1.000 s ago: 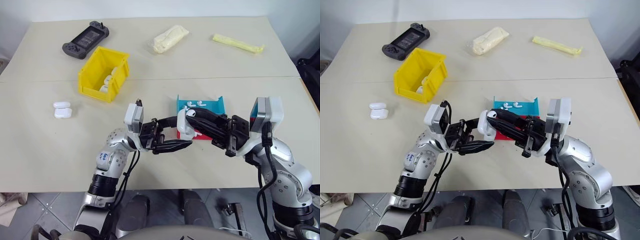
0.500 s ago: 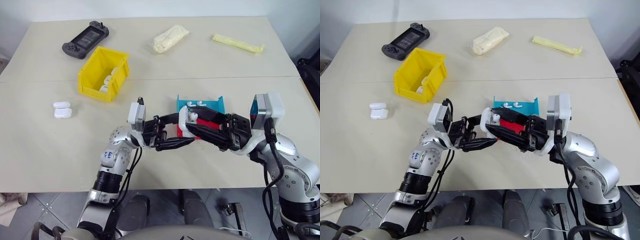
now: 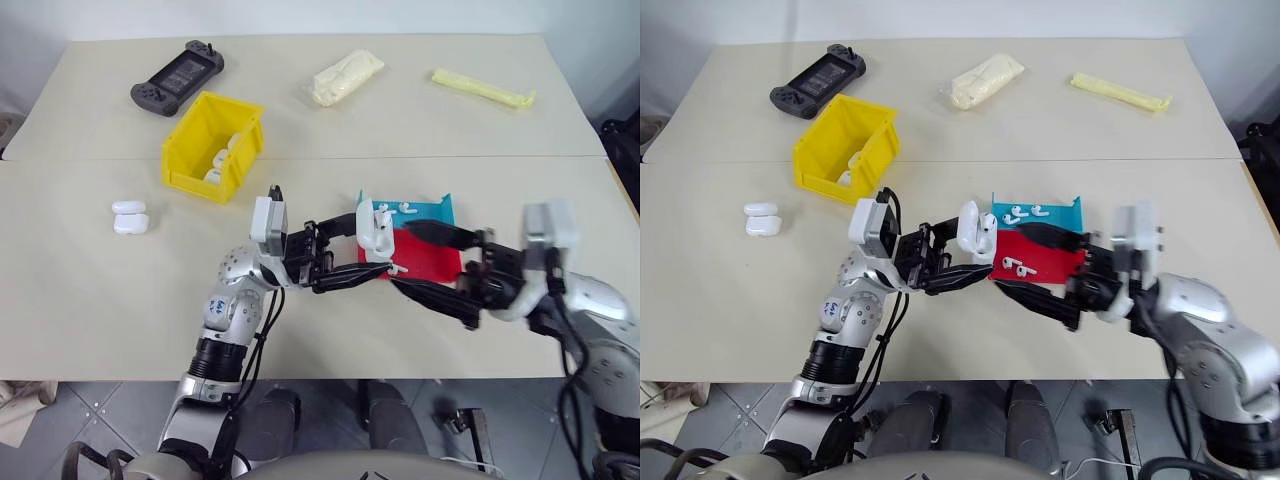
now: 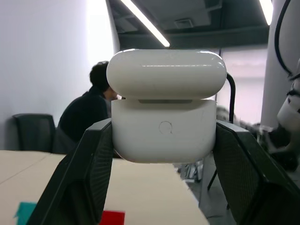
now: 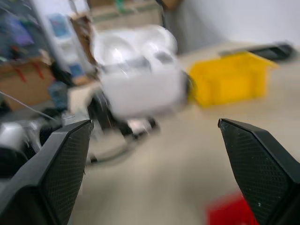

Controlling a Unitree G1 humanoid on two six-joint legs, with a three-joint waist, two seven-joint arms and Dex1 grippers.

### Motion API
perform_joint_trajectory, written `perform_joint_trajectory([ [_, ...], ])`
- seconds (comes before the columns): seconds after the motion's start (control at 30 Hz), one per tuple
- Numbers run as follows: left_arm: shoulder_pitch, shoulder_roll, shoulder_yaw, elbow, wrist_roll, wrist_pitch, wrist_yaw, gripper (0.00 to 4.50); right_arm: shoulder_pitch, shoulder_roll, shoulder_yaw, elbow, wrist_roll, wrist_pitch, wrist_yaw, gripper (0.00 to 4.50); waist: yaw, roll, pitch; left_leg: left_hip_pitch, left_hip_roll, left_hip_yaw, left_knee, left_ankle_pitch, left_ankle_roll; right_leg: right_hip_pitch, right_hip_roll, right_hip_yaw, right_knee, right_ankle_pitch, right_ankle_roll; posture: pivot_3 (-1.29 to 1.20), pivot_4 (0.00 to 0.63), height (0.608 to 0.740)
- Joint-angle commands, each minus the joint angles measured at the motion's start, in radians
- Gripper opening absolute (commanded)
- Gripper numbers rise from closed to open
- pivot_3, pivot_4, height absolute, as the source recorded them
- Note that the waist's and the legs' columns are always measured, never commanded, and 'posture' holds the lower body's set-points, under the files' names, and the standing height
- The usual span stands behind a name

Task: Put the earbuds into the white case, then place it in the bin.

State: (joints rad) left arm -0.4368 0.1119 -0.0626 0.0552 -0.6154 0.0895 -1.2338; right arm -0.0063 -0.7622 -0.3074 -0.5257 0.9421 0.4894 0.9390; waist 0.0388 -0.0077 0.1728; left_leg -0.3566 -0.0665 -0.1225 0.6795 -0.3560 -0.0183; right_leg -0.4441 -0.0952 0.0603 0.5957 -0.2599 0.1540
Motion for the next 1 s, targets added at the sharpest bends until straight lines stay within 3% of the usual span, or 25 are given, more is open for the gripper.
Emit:
perform_joint_trajectory([
  [0.03,0.023,0.042,0.033,-0.009,0.005,-0.041,-0.019,2.77,0.116,-0.074,-0.154,0.083,-0.13,-0.119,0.127,4.47,0.004,0.0,0.0,0.0,0.0,0.001,0.0,0.0,0.0,0.0,0.0,0.0,0.0,0.0,0.0,0.0,0.15,0.74],
  [0.13,0.05,0.072,0.034,-0.008,0.014,-0.077,-0.041,2.77,0.181,-0.115,-0.212,0.219,-0.25,-0.246,0.219,4.47,0.005,0.0,0.0,0.0,0.0,0.007,0.0,0.0,0.0,0.001,0.0,0.0,0.0,0.0,0.0,0.0,0.15,0.74],
  [0.27,0.075,0.084,0.031,-0.015,0.013,-0.095,-0.048,2.77,0.16,-0.134,-0.226,0.343,-0.304,-0.308,0.26,4.47,0.004,0.0,0.0,0.002,0.0,0.009,0.0,0.0,0.001,0.002,0.0,0.001,0.001,0.0,0.0,0.0,0.15,0.74],
  [0.4,0.087,0.074,0.026,-0.026,0.018,-0.11,-0.03,2.77,0.018,-0.221,-0.116,0.425,-0.39,-0.296,0.287,4.47,-0.011,0.0,0.0,0.002,0.0,0.009,0.0,0.0,0.001,0.002,0.0,0.002,0.001,0.0,0.0,0.0,0.15,0.74],
  [0.5,0.09,0.063,0.018,-0.03,0.023,-0.118,-0.018,2.77,-0.086,-0.331,0.022,0.418,-0.466,-0.145,0.267,4.47,-0.015,0.002,0.0,0.002,0.002,0.009,0.0,0.0,0.0,0.001,0.001,0.002,0.001,0.0,0.0,0.0,0.15,0.74],
  [0.57,0.096,0.053,0.01,-0.035,0.027,-0.122,-0.01,2.77,-0.238,-0.352,0.146,0.44,-0.54,-0.118,0.262,4.47,-0.016,0.002,0.0,0.002,0.003,0.008,-0.001,0.0,0.0,0.001,0.001,0.001,0.0,0.0,0.0,0.0,0.15,0.74],
  [0.7,0.103,0.03,-0.007,-0.038,0.034,-0.136,0.008,2.77,-0.624,-0.263,0.371,0.499,-0.6,0.056,0.282,4.47,-0.019,0.004,0.001,0.002,0.006,0.009,0.0,0.0,0.0,0.0,0.0,0.002,0.0,0.0,0.0,0.0,0.15,0.74],
  [0.8,0.103,0.012,-0.017,-0.027,0.039,-0.148,0.016,2.77,-0.819,-0.172,0.525,0.609,-0.713,0.078,0.287,4.47,-0.017,0.003,0.001,0.0,0.007,0.009,-0.001,-0.001,-0.001,-0.001,0.001,0.0,-0.001,0.0,0.0,0.0,0.15,0.74],
  [1.0,0.099,-0.011,-0.029,-0.013,0.045,-0.17,0.026,2.77,-1.056,-0.02,0.734,0.923,-0.953,-0.058,0.297,4.47,-0.012,0.003,0.001,-0.005,0.005,0.007,0.001,-0.001,0.0,-0.003,-0.002,-0.003,-0.002,0.0,0.0,0.0,0.15,0.74],
])
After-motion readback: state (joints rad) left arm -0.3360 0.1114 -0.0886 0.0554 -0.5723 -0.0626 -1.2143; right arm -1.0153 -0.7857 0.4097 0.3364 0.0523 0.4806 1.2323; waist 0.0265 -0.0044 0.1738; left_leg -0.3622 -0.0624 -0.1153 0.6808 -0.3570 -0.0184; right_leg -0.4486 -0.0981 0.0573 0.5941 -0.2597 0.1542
